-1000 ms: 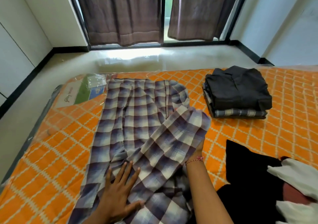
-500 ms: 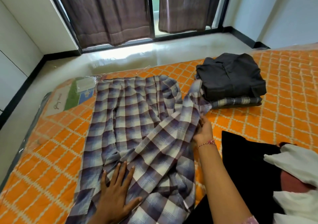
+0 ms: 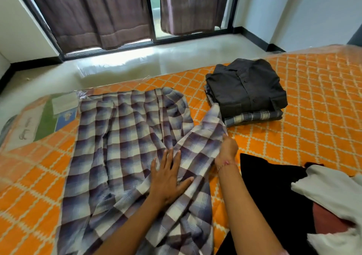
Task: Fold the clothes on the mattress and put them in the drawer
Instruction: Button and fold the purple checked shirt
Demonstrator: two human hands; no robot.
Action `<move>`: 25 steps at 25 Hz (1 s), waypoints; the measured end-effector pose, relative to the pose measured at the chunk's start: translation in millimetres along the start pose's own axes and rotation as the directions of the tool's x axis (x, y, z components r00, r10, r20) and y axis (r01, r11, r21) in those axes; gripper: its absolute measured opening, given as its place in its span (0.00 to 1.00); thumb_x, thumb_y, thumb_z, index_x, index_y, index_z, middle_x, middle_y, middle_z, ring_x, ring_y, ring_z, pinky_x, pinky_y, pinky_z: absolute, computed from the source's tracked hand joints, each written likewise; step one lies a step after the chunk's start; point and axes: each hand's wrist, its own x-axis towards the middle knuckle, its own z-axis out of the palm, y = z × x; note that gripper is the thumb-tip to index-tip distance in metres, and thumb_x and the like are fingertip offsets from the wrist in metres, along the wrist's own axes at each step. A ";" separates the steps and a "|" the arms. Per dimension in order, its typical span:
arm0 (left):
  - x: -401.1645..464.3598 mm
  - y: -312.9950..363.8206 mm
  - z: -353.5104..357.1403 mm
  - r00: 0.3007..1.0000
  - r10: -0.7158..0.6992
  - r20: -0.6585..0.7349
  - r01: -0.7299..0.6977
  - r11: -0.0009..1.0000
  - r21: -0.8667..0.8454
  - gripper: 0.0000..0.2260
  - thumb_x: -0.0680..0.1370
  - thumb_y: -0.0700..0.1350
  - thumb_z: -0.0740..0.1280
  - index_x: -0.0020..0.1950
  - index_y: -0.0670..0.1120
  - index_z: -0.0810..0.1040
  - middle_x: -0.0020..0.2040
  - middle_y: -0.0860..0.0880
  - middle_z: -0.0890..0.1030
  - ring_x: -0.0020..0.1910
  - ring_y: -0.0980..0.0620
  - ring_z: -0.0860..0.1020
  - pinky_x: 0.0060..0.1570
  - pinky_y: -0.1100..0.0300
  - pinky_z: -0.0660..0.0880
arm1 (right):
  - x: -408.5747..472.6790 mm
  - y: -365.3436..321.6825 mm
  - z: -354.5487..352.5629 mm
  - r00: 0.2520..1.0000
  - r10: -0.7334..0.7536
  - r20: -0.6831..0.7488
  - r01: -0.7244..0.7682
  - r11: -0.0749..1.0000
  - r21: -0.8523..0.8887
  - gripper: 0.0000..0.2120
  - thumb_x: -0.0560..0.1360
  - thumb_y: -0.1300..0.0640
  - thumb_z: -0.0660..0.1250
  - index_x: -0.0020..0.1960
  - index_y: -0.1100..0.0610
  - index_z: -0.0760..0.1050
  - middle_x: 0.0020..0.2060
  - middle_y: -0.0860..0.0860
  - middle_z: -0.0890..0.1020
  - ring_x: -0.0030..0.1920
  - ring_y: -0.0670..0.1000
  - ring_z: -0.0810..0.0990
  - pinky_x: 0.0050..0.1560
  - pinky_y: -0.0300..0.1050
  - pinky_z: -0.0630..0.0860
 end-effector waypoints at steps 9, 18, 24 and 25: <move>2.2 11.5 -6.4 0.983 0.105 -0.151 -0.108 0.994 -0.009 0.46 0.69 0.77 0.42 0.78 0.50 0.41 0.78 0.45 0.40 0.77 0.46 0.40 0.72 0.40 0.34 | -10.8 3.0 8.3 0.918 0.217 0.332 -0.189 0.975 -0.116 0.16 0.77 0.57 0.67 0.61 0.64 0.75 0.50 0.62 0.81 0.53 0.62 0.79 0.58 0.58 0.74; 25.4 14.5 -43.9 0.988 0.009 0.155 0.087 0.795 -0.601 0.37 0.71 0.73 0.40 0.75 0.57 0.38 0.78 0.55 0.40 0.77 0.55 0.40 0.72 0.47 0.36 | -34.4 -6.8 -1.4 0.662 -0.087 0.744 -0.240 0.916 0.321 0.25 0.77 0.43 0.54 0.63 0.60 0.73 0.57 0.59 0.81 0.57 0.57 0.80 0.58 0.53 0.77; 53.9 -12.9 -163.8 0.983 -0.145 -0.111 -0.119 -0.049 -0.992 0.28 0.79 0.62 0.51 0.75 0.49 0.61 0.75 0.44 0.63 0.71 0.53 0.65 0.67 0.59 0.65 | -103.7 -31.3 98.4 0.490 -0.309 0.815 0.729 0.658 -0.189 0.27 0.82 0.48 0.50 0.75 0.64 0.58 0.74 0.59 0.62 0.75 0.56 0.60 0.73 0.49 0.61; 58.2 -28.9 -173.2 0.989 -0.144 -0.036 -0.051 -0.103 -0.993 0.26 0.80 0.59 0.52 0.74 0.47 0.63 0.73 0.43 0.66 0.70 0.49 0.68 0.62 0.58 0.69 | -112.9 -27.4 120.6 0.432 -0.351 0.830 0.854 0.455 -0.252 0.24 0.83 0.54 0.48 0.75 0.67 0.55 0.75 0.63 0.58 0.76 0.60 0.54 0.75 0.56 0.52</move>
